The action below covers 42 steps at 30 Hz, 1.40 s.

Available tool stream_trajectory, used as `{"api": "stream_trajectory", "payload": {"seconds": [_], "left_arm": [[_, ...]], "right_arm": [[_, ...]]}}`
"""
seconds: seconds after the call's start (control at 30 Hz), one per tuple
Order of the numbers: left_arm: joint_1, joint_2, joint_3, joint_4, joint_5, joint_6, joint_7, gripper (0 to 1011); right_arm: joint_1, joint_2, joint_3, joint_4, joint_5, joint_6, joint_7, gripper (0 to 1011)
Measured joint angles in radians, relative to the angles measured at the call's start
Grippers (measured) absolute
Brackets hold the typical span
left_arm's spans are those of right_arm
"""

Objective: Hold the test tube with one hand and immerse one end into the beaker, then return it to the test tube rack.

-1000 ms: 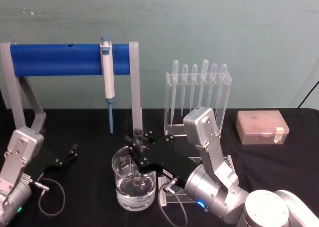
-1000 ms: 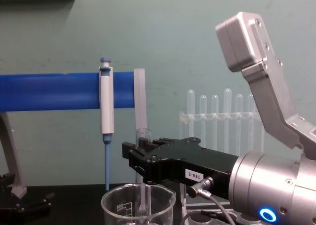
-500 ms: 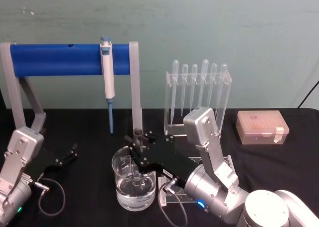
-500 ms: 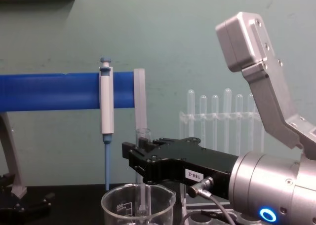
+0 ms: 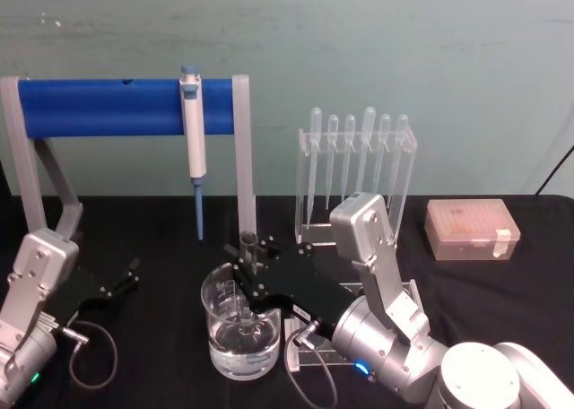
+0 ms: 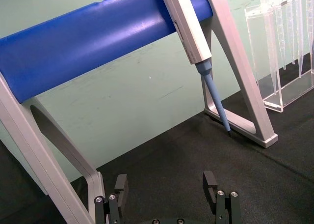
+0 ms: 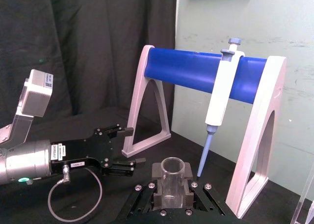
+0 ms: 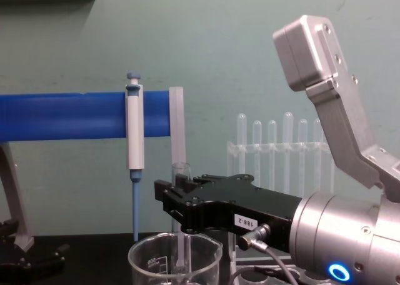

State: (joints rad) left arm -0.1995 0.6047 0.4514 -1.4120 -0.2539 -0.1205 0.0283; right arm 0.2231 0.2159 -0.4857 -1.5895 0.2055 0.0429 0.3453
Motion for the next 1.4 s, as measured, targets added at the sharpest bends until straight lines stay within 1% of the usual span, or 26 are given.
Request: {"api": "stream_trajectory", "payload": {"seconds": [1.4], "left_arm": [[0.0,0.0,0.0,0.0,0.0,0.0,0.0,1000]], "right_arm": [[0.0,0.0,0.0,0.0,0.0,0.0,0.0,225]]}}
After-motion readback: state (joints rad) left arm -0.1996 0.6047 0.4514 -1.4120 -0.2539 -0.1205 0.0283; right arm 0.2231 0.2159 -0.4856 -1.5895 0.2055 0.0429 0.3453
